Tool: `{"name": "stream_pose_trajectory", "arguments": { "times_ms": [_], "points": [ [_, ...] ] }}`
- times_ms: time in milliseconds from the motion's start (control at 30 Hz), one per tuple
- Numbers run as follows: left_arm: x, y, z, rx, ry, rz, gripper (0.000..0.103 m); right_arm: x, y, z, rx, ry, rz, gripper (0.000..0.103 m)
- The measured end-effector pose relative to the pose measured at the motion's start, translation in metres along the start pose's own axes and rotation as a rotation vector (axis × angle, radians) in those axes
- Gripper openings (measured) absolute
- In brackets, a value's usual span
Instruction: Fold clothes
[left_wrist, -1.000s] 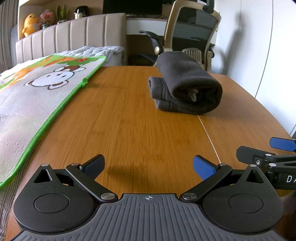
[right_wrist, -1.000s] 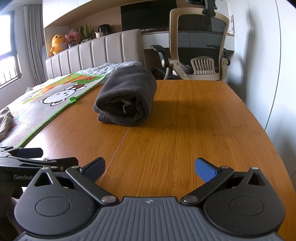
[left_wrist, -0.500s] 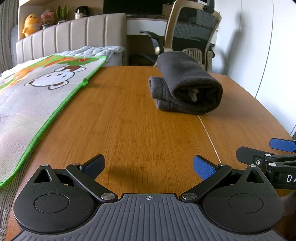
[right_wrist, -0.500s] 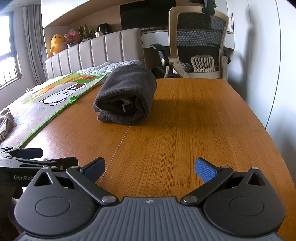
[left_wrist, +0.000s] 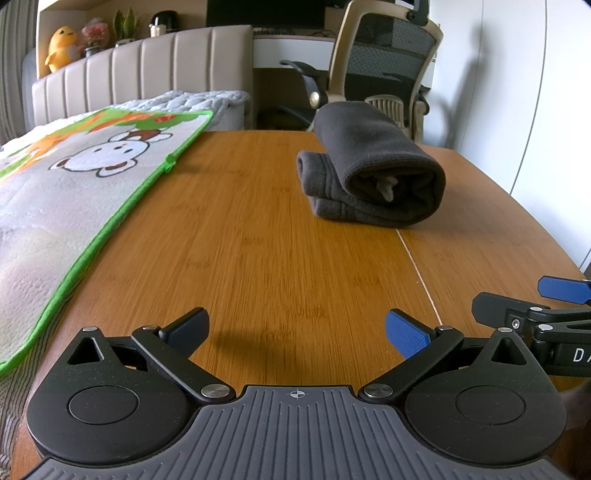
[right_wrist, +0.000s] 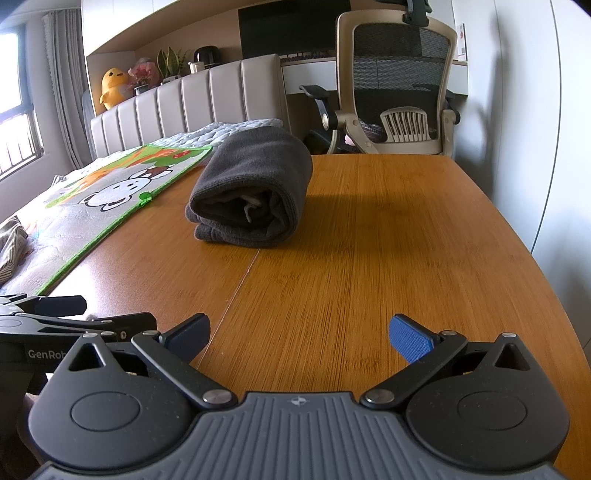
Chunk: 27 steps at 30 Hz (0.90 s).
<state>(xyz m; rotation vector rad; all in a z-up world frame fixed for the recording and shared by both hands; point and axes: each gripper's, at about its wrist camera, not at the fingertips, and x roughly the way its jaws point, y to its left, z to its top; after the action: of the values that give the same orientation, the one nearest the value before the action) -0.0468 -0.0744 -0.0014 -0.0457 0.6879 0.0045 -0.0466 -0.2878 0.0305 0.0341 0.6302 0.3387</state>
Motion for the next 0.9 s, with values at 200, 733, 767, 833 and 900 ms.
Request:
{"name": "stream_pose_trajectory", "arguments": {
  "times_ms": [200,733,767,833,900],
  "points": [
    [0.000,0.001,0.000,-0.003,0.002,0.001,0.103,0.000,-0.001,0.000,0.003,-0.001,0.001,0.103],
    [-0.030,0.003,0.015,0.048,-0.261,-0.138,0.103,0.001,-0.018,0.005,0.100,-0.013,0.086,0.103],
    [-0.032,0.002,0.016,0.063,-0.285,-0.145,0.103,0.001,-0.021,0.009,0.101,-0.022,0.094,0.103],
    [-0.037,-0.001,0.020,0.091,-0.334,-0.159,0.103,0.002,-0.025,0.022,0.094,-0.048,0.081,0.103],
    [-0.030,0.001,0.027,0.068,-0.301,-0.213,0.103,0.004,-0.030,0.037,0.088,-0.063,0.071,0.103]
  ]
}}
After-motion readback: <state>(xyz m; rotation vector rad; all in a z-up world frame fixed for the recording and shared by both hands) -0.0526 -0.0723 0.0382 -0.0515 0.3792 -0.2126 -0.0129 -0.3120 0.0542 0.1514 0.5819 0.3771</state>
